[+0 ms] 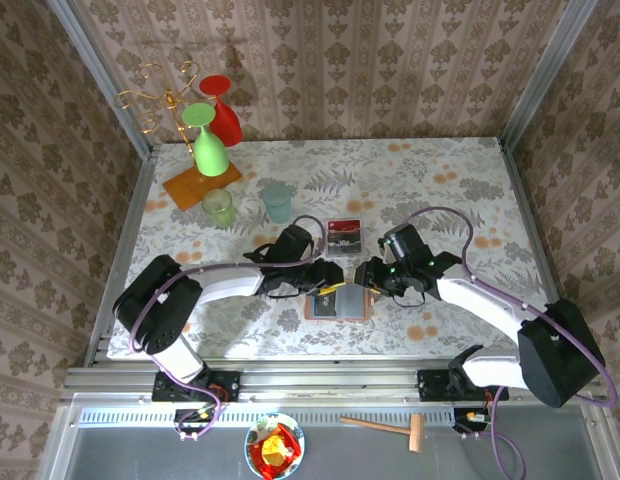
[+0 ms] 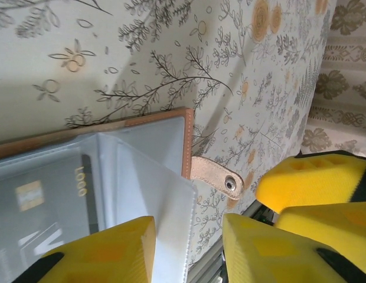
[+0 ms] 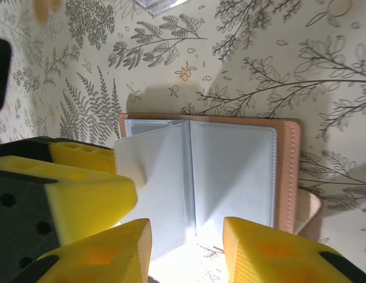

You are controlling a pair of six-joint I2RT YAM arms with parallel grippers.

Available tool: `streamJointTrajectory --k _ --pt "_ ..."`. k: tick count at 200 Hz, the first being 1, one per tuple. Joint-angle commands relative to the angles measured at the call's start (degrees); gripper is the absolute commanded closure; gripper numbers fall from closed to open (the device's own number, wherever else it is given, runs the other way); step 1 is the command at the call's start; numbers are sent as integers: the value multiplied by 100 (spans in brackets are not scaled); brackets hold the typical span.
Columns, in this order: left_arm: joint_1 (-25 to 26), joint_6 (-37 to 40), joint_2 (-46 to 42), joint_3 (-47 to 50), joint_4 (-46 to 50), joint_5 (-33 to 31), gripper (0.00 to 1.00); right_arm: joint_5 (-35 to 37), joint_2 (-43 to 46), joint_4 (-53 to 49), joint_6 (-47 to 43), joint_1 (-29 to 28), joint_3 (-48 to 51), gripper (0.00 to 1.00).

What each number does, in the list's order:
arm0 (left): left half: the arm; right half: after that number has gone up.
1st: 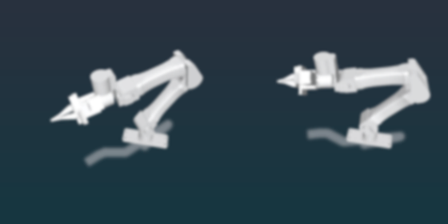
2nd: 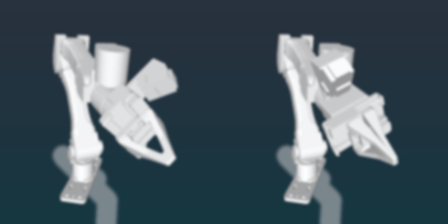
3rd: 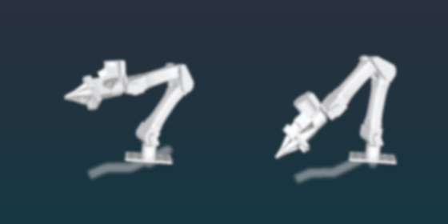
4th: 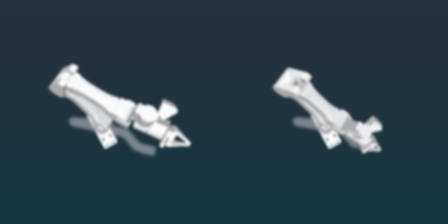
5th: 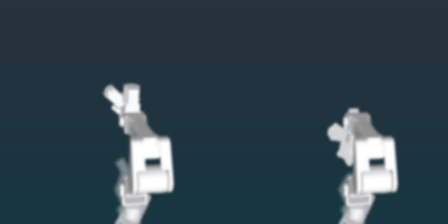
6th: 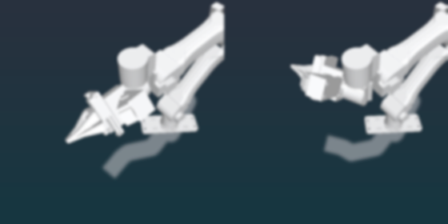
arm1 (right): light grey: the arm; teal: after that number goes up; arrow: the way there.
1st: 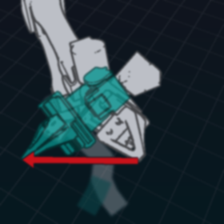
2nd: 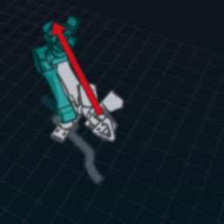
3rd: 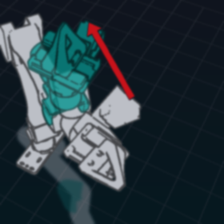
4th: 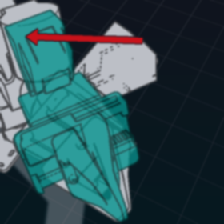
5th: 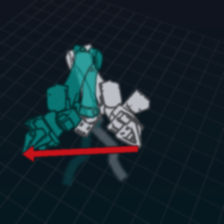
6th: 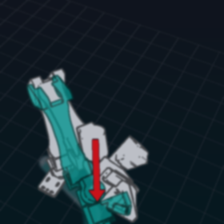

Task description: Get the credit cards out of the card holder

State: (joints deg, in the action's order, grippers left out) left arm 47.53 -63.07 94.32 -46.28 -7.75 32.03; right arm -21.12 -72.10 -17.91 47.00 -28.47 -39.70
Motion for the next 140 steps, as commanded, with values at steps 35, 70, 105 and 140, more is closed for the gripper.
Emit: streamJointTrajectory --k 35,70,105,140 --pt "214 120 513 -436 87 187 59 218 571 -493 -182 220 169 60" --pt "259 85 714 -574 -2 264 58 156 661 -475 -147 237 240 59" --pt "248 93 747 -585 -38 285 57 -10 619 -353 -69 237 270 59" --pt "192 93 732 -529 -103 304 57 -101 609 -269 5 236 261 60"
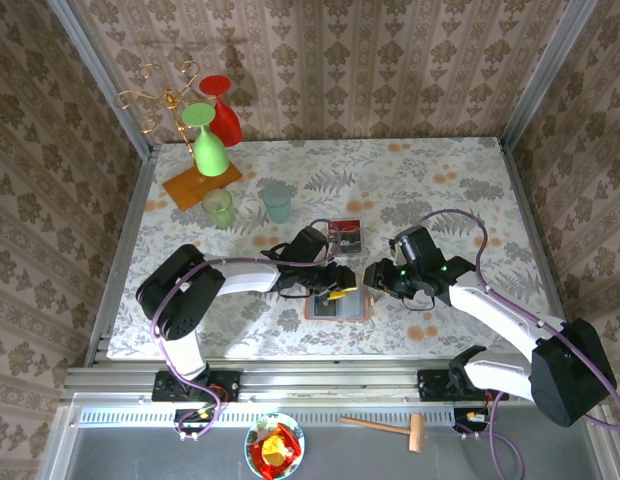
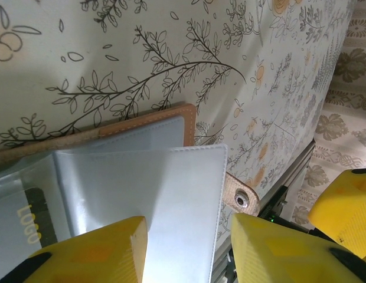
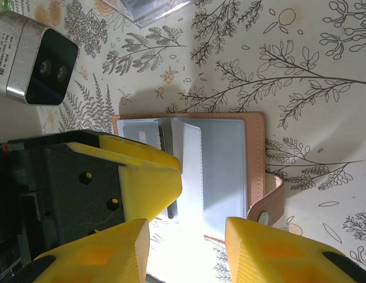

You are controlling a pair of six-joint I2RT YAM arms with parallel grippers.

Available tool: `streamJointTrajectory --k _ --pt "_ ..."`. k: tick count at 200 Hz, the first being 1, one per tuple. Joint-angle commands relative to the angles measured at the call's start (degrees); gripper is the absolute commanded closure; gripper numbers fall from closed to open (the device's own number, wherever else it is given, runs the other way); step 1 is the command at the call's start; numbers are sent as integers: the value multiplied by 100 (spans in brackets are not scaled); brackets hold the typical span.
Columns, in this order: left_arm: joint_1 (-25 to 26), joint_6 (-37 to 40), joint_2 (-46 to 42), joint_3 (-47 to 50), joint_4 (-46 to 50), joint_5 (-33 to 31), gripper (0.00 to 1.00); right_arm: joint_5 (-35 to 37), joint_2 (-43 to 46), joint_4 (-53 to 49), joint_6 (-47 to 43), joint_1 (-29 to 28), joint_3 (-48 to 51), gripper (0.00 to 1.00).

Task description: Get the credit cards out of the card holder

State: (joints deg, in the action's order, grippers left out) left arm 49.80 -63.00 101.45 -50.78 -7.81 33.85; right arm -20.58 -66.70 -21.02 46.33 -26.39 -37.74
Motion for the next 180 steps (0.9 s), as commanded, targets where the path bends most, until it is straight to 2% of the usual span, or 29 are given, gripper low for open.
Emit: streamJointTrajectory --k 1,109,180 --pt "-33 86 17 -80 -97 122 57 -156 69 43 76 29 64 60" --pt "-207 55 131 -28 -431 263 58 -259 -67 194 359 -241 -98 66" --pt "-199 -19 454 -66 -625 510 58 196 390 -203 386 -261 -104 66"
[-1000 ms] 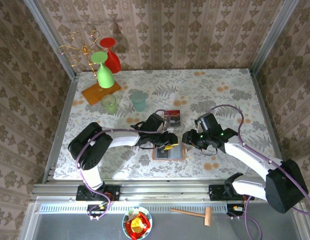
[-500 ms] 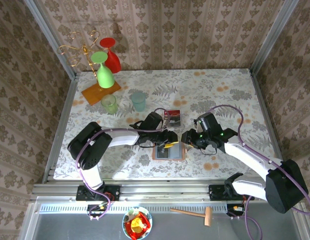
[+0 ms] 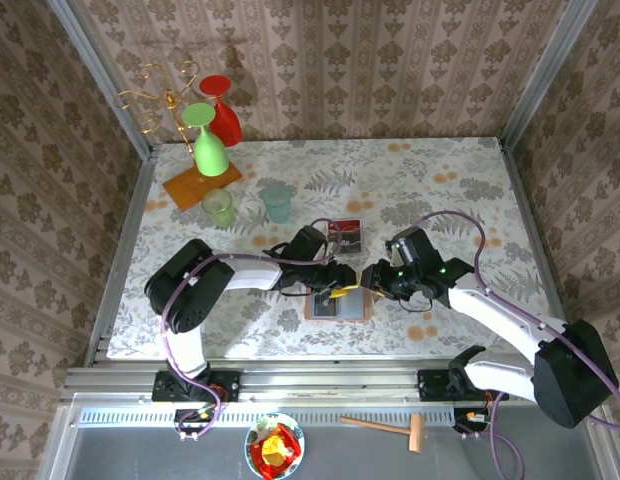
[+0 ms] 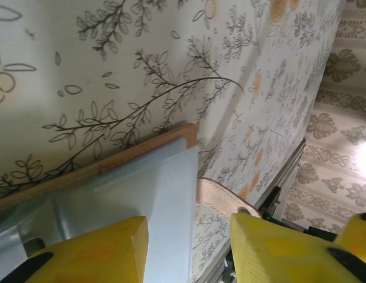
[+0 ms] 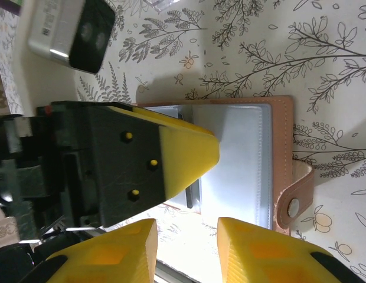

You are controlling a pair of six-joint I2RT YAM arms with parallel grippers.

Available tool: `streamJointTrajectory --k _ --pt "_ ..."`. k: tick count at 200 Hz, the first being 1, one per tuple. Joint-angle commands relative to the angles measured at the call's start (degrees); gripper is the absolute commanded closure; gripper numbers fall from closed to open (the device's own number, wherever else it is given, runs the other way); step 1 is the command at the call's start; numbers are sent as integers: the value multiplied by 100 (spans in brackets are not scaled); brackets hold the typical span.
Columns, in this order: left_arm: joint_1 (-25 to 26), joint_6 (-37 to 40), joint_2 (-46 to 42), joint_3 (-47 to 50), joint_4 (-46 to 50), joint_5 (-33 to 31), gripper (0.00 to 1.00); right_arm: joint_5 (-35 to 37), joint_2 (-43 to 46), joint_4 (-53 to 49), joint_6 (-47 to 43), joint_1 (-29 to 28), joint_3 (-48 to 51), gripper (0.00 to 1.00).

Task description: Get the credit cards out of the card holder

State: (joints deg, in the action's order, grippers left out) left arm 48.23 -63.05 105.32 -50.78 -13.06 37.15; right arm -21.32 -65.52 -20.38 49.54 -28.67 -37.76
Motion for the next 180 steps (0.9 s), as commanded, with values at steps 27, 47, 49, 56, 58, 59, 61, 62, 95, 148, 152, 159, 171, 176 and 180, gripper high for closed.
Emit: streamJointTrajectory --k 27,47,49,56,58,59,61,62,95,148,152,159,171,176,180 --pt "-61 -31 18 -65 -110 183 58 241 338 -246 103 -36 -40 65" --pt "-102 -28 -98 -55 -110 166 58 166 312 -132 167 -44 20 66" --pt "-109 -29 -108 -41 -114 158 58 160 305 -108 176 -47 22 66" --pt "-127 -32 -178 -29 -107 146 58 128 288 -53 201 -48 40 67" --pt "-140 -26 -196 -24 -104 144 58 122 281 -38 204 -50 45 67" --pt "-143 -25 -205 -21 -102 140 58 116 279 -33 209 -55 47 67" --pt "-155 -22 -229 -13 -101 136 58 110 270 -18 215 -61 49 67" --pt "-155 -23 -234 -7 -101 136 58 106 260 -14 223 -61 49 67" --pt "-331 54 -566 175 7 74 58 27 -11 177 280 -242 10 69" --pt "-632 155 -1030 563 121 17 58 3 -875 355 274 -878 -196 71" --pt "-663 176 -1058 596 131 6 58 6 -932 354 276 -925 -203 71" --pt "-717 200 -1139 662 159 8 58 11 -1042 360 271 -997 -199 71" --pt "-810 247 -1264 788 231 12 58 7 -1205 384 276 -1106 -177 71" --pt "-852 268 -1320 826 254 12 58 3 -1262 394 276 -1143 -155 71" --pt "-893 283 -1349 865 277 12 58 5 -1323 401 276 -1168 -145 71"
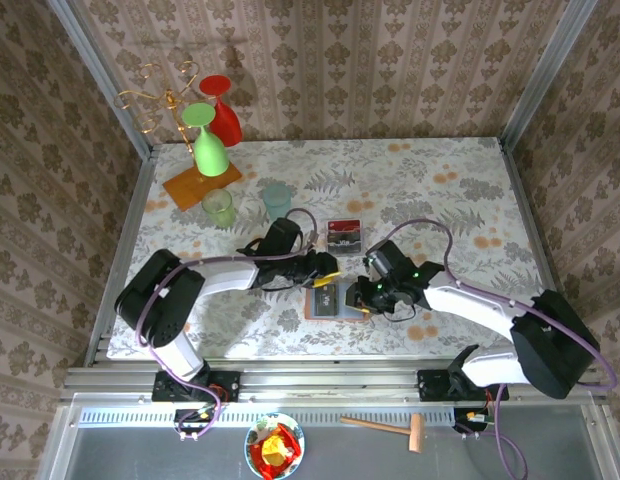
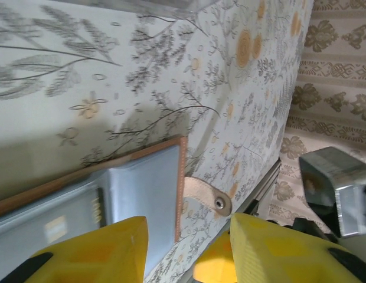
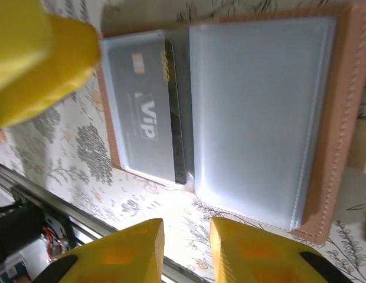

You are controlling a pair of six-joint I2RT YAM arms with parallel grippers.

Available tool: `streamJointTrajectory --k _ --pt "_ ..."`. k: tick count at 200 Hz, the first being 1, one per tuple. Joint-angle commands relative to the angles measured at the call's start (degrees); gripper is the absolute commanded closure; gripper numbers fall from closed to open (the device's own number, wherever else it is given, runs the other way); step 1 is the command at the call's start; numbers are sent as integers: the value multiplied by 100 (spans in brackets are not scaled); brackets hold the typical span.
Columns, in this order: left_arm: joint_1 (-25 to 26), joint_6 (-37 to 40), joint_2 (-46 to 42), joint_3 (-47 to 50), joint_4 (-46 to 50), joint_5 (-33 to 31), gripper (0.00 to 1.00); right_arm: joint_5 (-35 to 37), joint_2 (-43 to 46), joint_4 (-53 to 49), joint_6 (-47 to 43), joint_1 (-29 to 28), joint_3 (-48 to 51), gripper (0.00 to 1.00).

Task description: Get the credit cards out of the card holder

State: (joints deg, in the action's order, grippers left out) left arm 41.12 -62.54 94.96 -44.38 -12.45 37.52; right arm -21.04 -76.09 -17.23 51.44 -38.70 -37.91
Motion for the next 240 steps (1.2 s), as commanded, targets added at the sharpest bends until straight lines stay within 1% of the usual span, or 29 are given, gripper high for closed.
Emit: streamJointTrajectory --k 1,11,20,24,60,105,141,174,240 --pt "-187 242 -330 235 221 -25 58 -28 -279 83 85 -169 -125 71" --pt "-265 284 -450 332 280 -25 58 -26 -327 90 76 -220 -94 71" --pt "-336 312 -560 421 333 -27 58 -23 -554 114 68 -265 -69 71" --pt "-370 328 -599 457 352 -195 57 -30 -596 119 68 -277 -59 71" --pt "-572 386 -940 747 469 -271 57 48 -813 127 9 -313 -45 71" --pt "-691 392 -1175 924 543 -315 57 304 -1011 119 -49 -307 -172 72" --pt "-731 485 -1371 970 782 -384 57 426 -1065 13 -112 -301 -295 73" --pt "-685 459 -1399 1008 789 -402 58 409 -957 -86 -145 -293 -355 73" --pt "-233 200 -1166 1041 453 -609 60 60 -586 -61 13 -296 -578 73"
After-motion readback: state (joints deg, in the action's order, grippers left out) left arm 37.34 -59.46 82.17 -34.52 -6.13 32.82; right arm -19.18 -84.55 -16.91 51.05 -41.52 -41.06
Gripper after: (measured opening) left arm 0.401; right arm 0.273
